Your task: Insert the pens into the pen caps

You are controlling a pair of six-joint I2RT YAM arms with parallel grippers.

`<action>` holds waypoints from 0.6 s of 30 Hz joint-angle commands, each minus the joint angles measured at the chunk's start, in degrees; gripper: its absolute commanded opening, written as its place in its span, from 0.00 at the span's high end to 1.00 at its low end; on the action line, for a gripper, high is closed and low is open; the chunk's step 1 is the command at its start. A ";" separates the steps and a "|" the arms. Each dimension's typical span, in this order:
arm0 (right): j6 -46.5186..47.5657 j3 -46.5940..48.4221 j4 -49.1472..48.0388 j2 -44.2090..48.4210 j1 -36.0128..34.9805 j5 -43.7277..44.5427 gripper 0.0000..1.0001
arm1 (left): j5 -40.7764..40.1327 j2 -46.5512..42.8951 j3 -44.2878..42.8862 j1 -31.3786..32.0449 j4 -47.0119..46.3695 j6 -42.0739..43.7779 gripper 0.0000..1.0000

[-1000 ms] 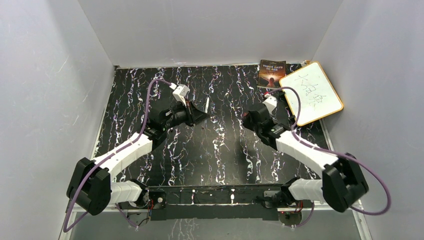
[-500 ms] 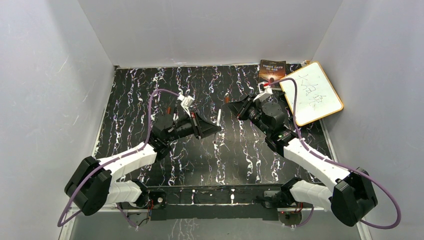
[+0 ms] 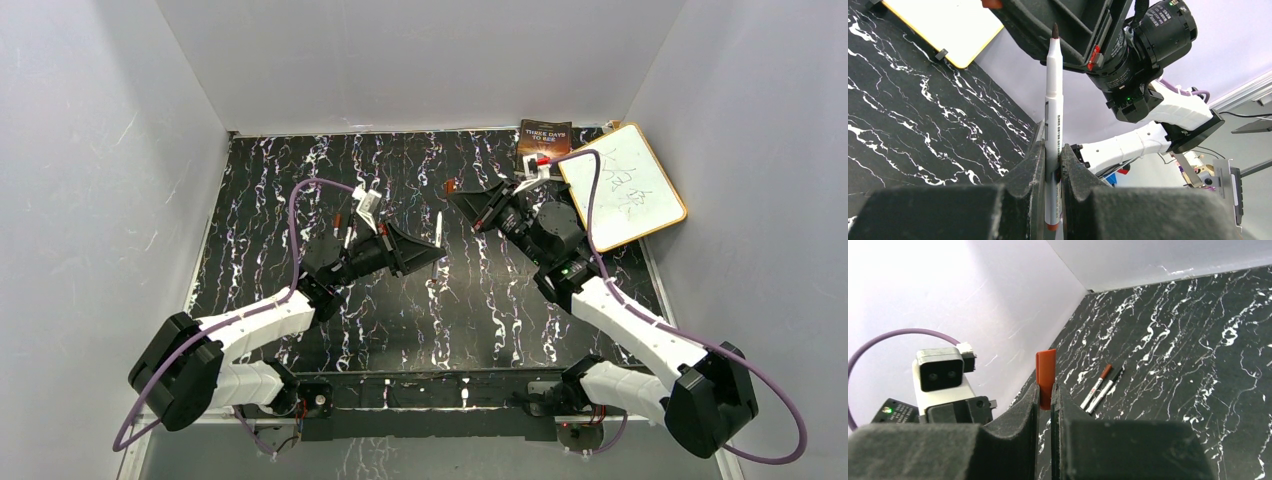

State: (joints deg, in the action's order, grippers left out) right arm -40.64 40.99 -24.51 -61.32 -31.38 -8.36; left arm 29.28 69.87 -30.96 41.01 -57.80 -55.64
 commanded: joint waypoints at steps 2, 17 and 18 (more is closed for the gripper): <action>-1.86 4.18 -5.24 2.18 0.30 -1.98 1.00 | -0.89 -0.06 -0.44 0.16 -4.38 0.52 1.00; -3.14 5.21 -5.83 0.81 0.22 -5.48 1.00 | -0.14 1.21 -3.60 0.13 -2.66 2.19 1.00; -3.05 5.12 -5.58 0.63 0.26 -5.63 1.00 | -0.13 1.05 -3.96 0.12 -1.96 2.57 1.00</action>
State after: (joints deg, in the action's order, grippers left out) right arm -43.86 43.00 -27.66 -60.38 -31.38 -12.40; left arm 28.99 72.44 -31.94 41.01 -58.92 -55.31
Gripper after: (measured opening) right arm 0.054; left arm 0.081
